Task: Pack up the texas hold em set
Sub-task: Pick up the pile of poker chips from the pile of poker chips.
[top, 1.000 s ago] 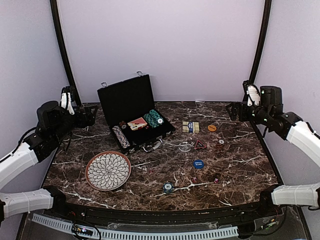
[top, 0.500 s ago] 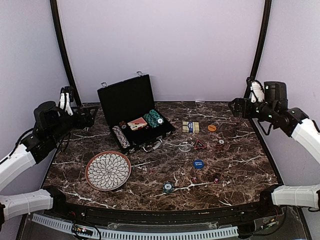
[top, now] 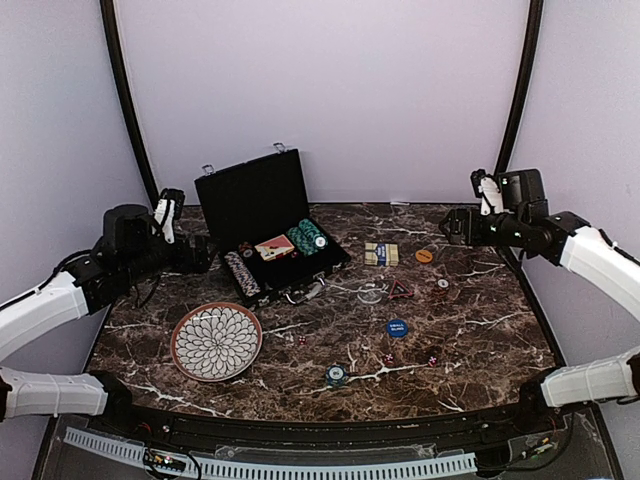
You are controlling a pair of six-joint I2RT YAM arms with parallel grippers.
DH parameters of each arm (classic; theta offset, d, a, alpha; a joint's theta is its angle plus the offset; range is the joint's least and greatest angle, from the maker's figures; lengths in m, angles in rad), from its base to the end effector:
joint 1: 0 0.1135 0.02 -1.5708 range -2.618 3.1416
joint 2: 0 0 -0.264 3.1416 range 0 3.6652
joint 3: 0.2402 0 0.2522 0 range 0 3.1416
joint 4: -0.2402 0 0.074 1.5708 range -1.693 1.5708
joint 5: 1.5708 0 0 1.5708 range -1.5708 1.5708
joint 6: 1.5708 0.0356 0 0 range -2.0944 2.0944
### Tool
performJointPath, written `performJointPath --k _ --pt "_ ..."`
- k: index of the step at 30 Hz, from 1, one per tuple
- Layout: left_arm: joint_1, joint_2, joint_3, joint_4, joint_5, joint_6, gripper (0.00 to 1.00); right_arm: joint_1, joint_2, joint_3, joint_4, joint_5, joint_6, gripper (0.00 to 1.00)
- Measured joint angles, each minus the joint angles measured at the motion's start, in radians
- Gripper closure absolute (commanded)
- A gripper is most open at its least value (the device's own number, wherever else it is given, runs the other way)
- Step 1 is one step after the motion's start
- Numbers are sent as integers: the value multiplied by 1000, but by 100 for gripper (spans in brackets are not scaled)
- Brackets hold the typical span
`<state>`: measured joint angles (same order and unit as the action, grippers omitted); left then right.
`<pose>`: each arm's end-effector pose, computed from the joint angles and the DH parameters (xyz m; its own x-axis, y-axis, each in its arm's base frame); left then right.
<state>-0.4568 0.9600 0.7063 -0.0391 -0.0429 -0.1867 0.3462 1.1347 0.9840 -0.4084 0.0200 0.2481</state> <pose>0.2032 -0.0982 0.2947 -0.3295 -0.0447 -0.9431 0.3487 0.9225 -0.1655 0.2378 0.0850 0.3172 -0.5631 0.0579 -0.8244 -0.1909 0.9615 0.1979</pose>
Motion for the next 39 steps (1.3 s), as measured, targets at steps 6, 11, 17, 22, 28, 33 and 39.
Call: performJointPath --k 6,11,17,22,28,33,39 --pt "-43 51 0 -19 11 -19 2 12 19 -10 8 -22 1 2" --pt "-93 84 -3 -2 21 -23 3 25 41 -10 -2 -38 1 1" --pt "-172 108 -35 67 18 -50 3 68 55 -30 -12 -26 12 2" --pt "-241 176 -36 114 18 -54 3 79 116 -37 -55 -4 7 2" --pt "-383 299 -22 135 78 9 3 95 175 -37 -100 11 -6 1" --pt "-501 414 35 138 162 118 3 120 186 -44 -101 10 -6 1" --pt "-605 584 186 97 251 261 3 137 188 -64 -94 1 -2 2"
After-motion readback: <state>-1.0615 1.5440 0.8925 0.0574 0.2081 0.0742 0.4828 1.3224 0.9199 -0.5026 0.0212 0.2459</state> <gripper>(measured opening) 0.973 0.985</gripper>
